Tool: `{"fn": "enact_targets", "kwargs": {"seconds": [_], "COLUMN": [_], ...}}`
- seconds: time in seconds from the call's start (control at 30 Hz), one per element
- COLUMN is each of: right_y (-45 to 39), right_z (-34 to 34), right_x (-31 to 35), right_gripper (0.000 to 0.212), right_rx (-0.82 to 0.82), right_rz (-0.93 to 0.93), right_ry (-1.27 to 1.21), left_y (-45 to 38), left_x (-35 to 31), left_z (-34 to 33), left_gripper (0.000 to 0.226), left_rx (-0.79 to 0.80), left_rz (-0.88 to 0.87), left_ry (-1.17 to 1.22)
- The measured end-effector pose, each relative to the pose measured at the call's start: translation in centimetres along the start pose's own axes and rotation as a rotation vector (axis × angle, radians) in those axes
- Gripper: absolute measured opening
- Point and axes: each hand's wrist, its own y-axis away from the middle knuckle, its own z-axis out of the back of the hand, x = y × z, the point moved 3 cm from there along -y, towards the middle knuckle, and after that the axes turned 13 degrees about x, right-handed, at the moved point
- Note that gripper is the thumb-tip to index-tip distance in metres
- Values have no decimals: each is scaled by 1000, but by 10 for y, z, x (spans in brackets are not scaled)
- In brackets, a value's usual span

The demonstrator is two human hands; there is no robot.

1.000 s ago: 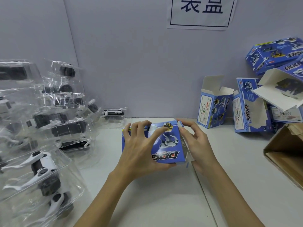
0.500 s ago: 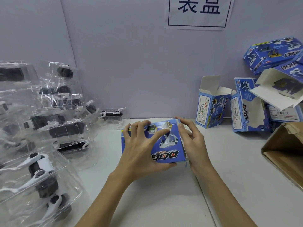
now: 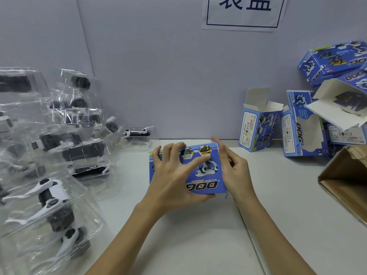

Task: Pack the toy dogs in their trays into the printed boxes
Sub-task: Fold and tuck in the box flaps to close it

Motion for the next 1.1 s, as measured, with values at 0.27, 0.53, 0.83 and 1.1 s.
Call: {"fn": "enact_targets", "kwargs": {"seconds": [0.27, 0.53, 0.83, 1.1], "right_y": [-3, -2, -6, -5], "right_z": [-10, -5, -1, -3], "right_x": [-6, -5, -14, -17], "right_gripper": [39, 32, 30, 35], "right_rx": [81, 231, 139, 42], "right_rz": [-43, -76, -68, -29], "right_ry": [-120, -103, 64, 4], "left_y": [0, 0, 2, 2], "left_x": [-2, 9, 11, 2], "left_z": [0, 7, 5, 4], "left_gripper": [81, 78, 78, 73], "left_rx": [6, 117, 178, 158], "left_rz": [-17, -36, -42, -79], "left_ry": [19, 125, 34, 66]}}
